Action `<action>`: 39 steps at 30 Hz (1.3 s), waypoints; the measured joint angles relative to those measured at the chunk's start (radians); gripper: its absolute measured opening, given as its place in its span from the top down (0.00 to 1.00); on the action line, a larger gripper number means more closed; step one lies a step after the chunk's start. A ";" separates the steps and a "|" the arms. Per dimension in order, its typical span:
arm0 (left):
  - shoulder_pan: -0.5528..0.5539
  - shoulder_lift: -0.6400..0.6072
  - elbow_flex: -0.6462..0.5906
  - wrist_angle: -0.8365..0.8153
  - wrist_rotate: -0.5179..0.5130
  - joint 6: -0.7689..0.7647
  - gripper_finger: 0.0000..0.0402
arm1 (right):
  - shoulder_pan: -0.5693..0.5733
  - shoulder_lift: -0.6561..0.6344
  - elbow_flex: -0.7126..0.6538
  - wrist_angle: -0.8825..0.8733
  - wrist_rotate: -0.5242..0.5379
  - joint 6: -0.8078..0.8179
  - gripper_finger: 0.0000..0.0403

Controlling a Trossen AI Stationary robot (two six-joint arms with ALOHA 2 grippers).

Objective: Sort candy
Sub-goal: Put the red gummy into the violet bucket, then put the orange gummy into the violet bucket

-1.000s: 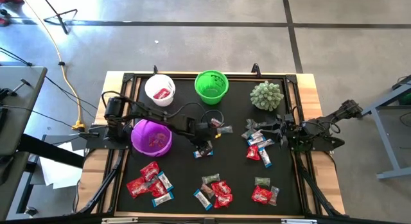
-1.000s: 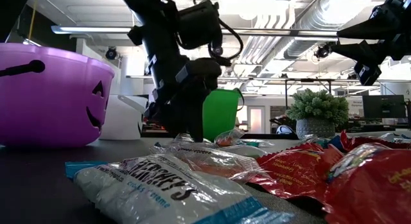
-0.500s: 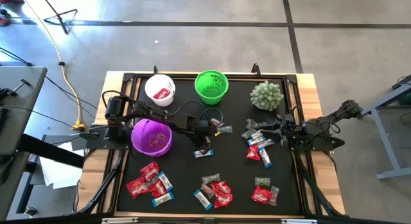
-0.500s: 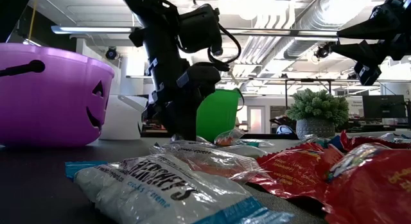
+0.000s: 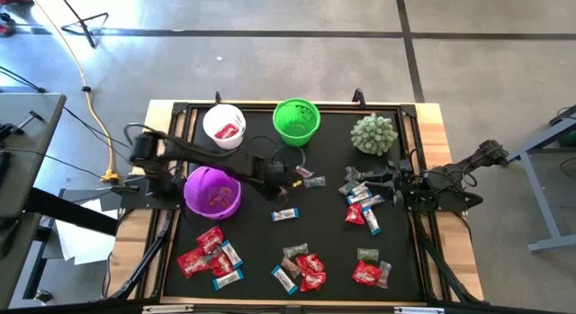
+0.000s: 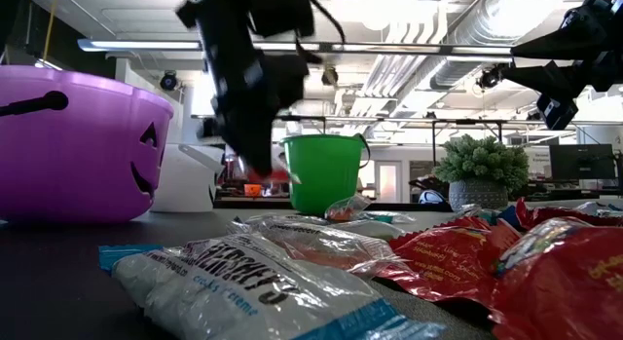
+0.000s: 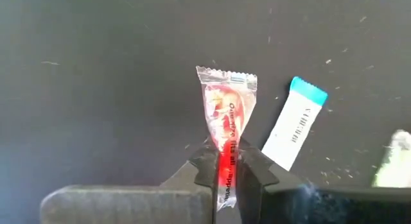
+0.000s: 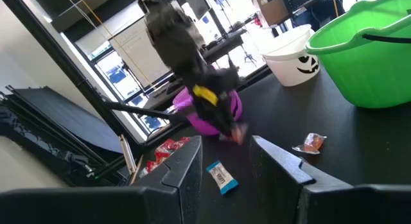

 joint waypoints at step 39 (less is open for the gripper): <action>-0.179 -0.572 0.002 -0.712 -0.231 -0.387 0.63 | 0.000 0.000 0.000 0.000 0.000 0.000 0.69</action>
